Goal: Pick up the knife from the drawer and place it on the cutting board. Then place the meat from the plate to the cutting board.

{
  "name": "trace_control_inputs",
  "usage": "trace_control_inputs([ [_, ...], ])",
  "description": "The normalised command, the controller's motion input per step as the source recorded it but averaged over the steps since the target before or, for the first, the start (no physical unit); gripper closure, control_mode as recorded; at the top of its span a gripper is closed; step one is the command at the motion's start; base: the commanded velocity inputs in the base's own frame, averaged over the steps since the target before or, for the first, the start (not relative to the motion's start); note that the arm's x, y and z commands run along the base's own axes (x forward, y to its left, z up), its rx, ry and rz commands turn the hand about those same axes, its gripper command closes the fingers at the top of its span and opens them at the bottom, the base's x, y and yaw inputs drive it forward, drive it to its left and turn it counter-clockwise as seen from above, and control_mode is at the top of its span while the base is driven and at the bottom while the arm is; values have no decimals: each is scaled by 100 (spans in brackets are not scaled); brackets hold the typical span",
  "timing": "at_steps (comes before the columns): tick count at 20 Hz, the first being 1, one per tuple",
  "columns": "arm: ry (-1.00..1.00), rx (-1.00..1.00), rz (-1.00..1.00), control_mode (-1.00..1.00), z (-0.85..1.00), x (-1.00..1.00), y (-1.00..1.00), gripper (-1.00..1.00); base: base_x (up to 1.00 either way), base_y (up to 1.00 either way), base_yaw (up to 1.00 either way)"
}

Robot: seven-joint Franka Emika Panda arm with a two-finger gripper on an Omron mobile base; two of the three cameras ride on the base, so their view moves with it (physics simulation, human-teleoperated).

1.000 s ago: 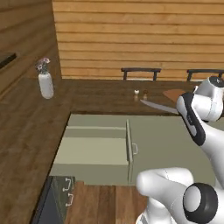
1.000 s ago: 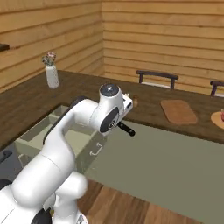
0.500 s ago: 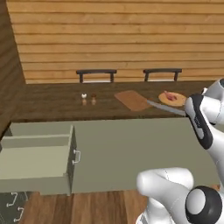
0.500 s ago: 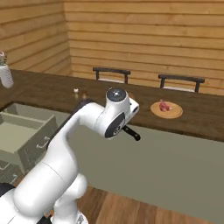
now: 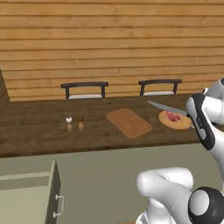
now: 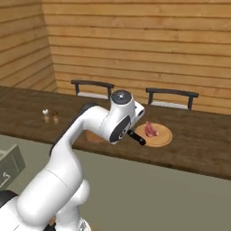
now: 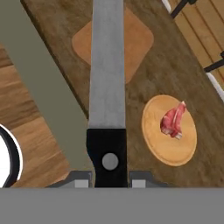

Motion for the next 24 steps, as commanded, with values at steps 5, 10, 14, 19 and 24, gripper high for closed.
trace_control_inputs([
  [5,0,0,0,100,0,0,0,100,49,-10,0],
  [10,0,0,0,100,0,0,0,100,5,-5,0],
  [14,6,0,0,-100,-28,44,-3,100,3,-1,0],
  [19,12,-1,-4,-100,-44,98,25,100,0,0,0],
  [24,6,-5,-3,-100,-26,59,100,100,0,0,0],
])
